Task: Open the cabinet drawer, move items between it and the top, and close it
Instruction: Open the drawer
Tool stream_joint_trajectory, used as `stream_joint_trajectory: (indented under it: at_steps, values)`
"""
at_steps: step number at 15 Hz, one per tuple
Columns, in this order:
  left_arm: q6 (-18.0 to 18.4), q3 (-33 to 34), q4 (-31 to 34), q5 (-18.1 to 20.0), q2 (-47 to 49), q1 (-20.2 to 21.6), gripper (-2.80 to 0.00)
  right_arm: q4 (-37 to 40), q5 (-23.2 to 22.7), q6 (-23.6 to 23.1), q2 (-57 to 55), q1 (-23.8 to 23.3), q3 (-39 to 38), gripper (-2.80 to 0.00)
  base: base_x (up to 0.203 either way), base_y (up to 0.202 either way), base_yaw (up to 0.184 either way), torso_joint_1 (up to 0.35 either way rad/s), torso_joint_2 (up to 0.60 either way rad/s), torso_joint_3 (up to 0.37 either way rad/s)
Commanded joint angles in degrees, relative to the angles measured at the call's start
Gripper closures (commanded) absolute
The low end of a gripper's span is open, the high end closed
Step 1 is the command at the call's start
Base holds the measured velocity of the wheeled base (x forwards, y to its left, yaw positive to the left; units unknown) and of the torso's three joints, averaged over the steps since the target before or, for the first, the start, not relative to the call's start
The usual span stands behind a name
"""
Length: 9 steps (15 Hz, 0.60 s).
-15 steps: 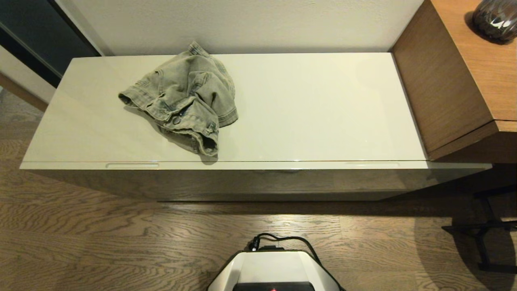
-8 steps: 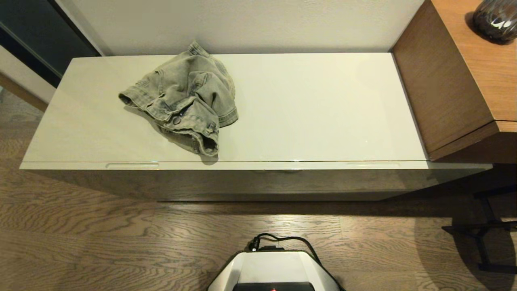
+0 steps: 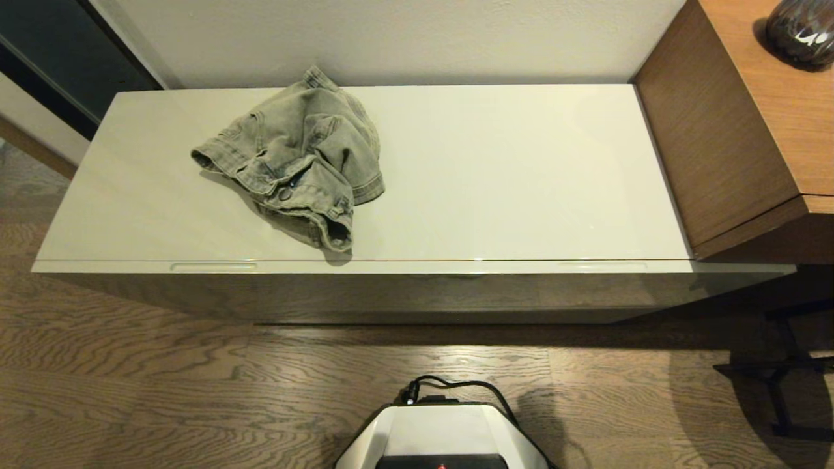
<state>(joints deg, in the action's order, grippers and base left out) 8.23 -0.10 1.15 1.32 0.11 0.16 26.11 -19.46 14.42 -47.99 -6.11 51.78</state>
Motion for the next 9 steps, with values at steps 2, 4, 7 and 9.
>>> stream_joint_trajectory:
  at_steps: [2,4,7,9]
  values:
    - [0.0,0.0,0.0,0.0,0.1,0.0,0.0,-7.7,1.1,-1.5,-2.7,8.6,-8.7,0.0,0.0,0.0,0.0,0.0,0.0,0.0]
    - [0.0,0.0,0.0,0.0,0.1,0.0,0.0,-12.7,2.4,-0.7,-7.7,13.6,-10.8,0.0,0.0,0.0,0.0,0.0,0.0,0.0]
    - [-0.3,0.1,-0.1,-0.3,0.1,0.0,0.0,-25.4,7.5,3.6,-16.0,20.7,-15.7,0.0,0.0,0.0,0.0,0.0,0.0,0.0]
    - [-0.3,0.1,-0.1,-0.3,0.1,0.0,0.0,-30.6,8.8,4.3,-20.6,21.8,-16.9,0.0,0.0,0.0,0.0,0.0,0.0,0.0]
